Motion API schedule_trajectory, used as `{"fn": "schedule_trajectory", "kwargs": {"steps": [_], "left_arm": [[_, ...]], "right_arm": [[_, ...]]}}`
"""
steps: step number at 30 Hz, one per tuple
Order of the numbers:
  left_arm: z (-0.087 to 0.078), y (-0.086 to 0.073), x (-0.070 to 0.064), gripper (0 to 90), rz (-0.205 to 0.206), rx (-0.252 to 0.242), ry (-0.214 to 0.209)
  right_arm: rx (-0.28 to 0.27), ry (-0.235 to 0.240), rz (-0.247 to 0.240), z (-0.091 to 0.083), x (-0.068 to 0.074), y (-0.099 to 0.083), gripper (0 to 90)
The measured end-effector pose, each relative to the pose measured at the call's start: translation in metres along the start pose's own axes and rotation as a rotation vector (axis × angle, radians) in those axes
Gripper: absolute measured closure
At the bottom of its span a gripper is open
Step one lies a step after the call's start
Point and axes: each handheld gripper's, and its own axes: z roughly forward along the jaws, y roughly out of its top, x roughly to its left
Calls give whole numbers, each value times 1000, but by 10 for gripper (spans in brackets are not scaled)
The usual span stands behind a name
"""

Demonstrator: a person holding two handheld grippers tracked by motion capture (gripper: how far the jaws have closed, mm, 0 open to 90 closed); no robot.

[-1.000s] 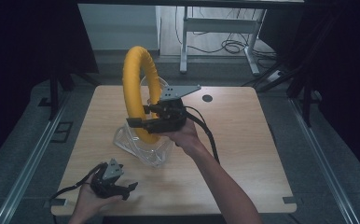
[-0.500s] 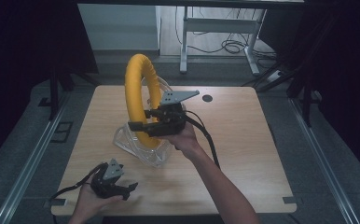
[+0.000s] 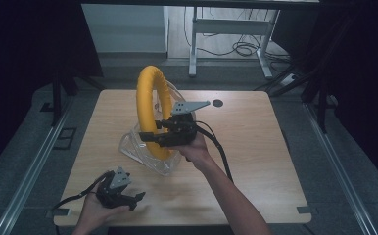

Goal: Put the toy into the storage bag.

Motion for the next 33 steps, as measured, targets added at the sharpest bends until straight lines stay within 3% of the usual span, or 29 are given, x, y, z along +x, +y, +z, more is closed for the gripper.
{"fn": "schedule_trajectory", "kwargs": {"steps": [5,15,21,33], "left_arm": [[2,0,0,160,9,20,25],[1,-1,0,160,11,20,25],[2,-1,-1,160,7,20,24],[1,-1,-1,160,6,19,24]], "right_arm": [[7,1,19,3,-6,-7,480],[41,-5,49,8,-17,-24,470],[16,-6,81,4,-27,-28,462],[5,-112,22,-1,-24,-28,359]]}}
